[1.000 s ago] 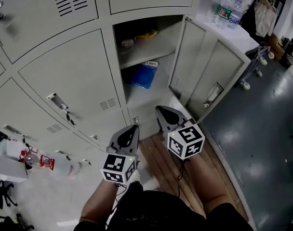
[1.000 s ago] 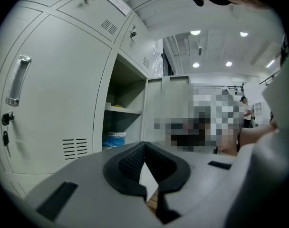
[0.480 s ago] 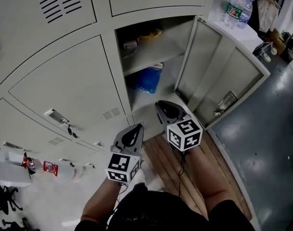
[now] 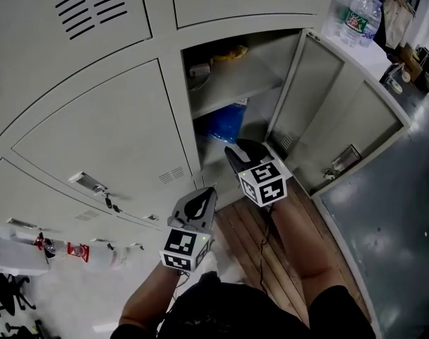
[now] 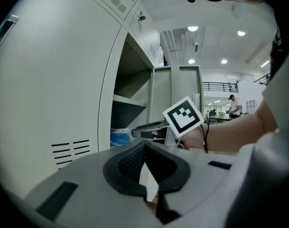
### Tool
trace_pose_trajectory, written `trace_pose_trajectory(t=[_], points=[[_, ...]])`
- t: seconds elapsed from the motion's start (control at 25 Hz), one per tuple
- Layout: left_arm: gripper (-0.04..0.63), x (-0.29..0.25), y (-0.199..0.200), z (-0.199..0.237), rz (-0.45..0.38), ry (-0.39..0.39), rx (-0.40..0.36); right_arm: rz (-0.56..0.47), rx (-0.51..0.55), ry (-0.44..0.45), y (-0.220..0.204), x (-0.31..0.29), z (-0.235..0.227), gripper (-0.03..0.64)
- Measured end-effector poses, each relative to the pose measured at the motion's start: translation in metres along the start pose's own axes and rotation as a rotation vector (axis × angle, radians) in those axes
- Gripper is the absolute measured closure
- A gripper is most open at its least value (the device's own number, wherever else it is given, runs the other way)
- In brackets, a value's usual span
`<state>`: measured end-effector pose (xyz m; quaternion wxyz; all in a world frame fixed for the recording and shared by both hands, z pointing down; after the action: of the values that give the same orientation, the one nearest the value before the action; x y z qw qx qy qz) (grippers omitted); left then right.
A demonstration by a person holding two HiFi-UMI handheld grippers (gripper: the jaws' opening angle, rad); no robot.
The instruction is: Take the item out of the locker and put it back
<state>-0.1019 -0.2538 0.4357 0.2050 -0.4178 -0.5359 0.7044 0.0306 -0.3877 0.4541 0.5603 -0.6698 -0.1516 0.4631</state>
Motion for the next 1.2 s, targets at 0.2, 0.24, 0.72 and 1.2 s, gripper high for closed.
trace_pose_trajectory(t=[0.2,0.24,0.72,1.2], points=[[0.592,-0.005,-0.005,0.005,0.015,-0.004,-0.002,0.068,0.094,-0.027,-0.006,-0.031,-0.011,0.462],[0.592,-0.007,-0.005,0.005,0.018,-0.005,-0.003,0.08,0.107,-0.03,-0.007,-0.036,-0.013,0.456],[0.592,-0.025,-0.011,0.013,0.057,-0.013,-0.011,0.258,0.394,-0.038,-0.013,-0.091,-0.014,0.41],[0.592,-0.033,-0.02,0.016,0.077,-0.036,-0.001,0.333,0.395,-0.032,-0.012,-0.118,-0.023,0.498]])
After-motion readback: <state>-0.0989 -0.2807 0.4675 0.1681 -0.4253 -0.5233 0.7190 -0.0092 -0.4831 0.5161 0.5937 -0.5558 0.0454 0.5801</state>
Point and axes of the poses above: the fingertips, and each gripper's own axes: x backward along the fingers, z to its left, y out of its top, the point moved 7 cm from there along x, backward along the fingers, and after that the axes turned 8 degrees about z, right-handed, at the moved point
